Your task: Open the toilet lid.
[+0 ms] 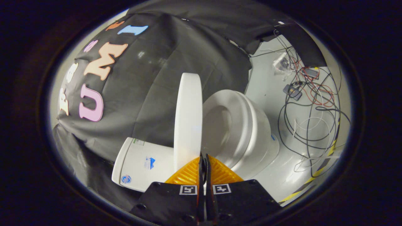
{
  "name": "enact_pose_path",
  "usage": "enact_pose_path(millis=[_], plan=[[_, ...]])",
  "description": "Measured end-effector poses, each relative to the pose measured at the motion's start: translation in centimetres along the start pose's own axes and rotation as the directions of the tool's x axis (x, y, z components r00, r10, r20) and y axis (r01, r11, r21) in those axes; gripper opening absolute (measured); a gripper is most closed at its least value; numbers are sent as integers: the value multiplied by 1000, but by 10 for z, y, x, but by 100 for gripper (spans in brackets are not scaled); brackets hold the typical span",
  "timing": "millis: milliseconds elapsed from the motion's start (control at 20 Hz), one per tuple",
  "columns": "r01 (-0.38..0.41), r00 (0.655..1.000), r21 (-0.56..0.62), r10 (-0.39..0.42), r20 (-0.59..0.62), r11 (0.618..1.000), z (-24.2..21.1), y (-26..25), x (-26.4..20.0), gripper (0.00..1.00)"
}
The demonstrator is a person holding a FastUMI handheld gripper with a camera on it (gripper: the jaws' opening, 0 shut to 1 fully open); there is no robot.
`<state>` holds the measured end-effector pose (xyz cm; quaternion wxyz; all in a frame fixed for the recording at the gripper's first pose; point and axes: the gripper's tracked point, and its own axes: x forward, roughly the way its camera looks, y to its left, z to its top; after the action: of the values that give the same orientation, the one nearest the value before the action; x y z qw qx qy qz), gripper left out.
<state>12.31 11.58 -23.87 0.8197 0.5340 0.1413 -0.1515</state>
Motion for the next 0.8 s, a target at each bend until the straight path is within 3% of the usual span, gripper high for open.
enact_pose_path(millis=[350,800], plan=[[-74,997,-102,76,12,992,5,53,-14,4],[-19,999,-241,25,25,970,6,88,-18,5]])
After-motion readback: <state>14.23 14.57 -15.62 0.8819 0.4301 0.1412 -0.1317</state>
